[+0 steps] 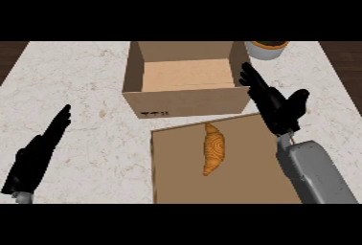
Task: Pick the croissant from the tray and place it in the cardboard box
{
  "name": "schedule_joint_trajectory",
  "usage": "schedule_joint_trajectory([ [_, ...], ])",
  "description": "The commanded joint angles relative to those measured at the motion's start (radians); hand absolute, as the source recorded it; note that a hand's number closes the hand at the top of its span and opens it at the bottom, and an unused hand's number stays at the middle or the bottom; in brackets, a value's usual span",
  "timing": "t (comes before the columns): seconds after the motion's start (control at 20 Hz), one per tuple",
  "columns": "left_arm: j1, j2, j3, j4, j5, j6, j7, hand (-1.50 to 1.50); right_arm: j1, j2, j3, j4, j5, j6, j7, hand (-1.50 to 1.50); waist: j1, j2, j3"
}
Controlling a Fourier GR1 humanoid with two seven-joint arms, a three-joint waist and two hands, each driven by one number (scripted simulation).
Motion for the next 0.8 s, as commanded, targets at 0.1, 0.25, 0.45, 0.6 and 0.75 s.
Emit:
schedule_joint_trajectory([
  [0.1,-0.016,-0.04,0.05,0.061,-0.023,0.032,-0.068,0.0,-0.104,0.076,0.015,-0.019,0.192,-0.204,-0.077,-1.5,0.029,0.001,0.002],
  [0.25,-0.044,-0.078,0.043,0.067,-0.057,0.094,-0.077,0.0,-0.206,0.14,0.059,-0.048,0.36,-0.4,-0.111,-1.5,0.04,-0.001,0.0],
  [0.45,-0.009,-0.115,0.024,0.073,-0.035,0.098,-0.056,0.0,-0.042,0.082,0.053,0.037,0.596,-0.686,0.029,-1.5,0.0,-0.007,-0.001],
  [0.6,0.003,-0.095,0.056,0.075,-0.01,0.066,-0.074,0.0,0.049,0.166,0.074,-0.036,0.64,-0.813,-0.03,-1.5,0.01,-0.005,0.002],
  [0.75,-0.042,-0.138,0.047,0.147,-0.06,0.096,-0.107,0.0,0.097,0.114,0.193,-0.104,0.816,-0.76,0.116,-1.5,0.004,-0.005,0.001],
])
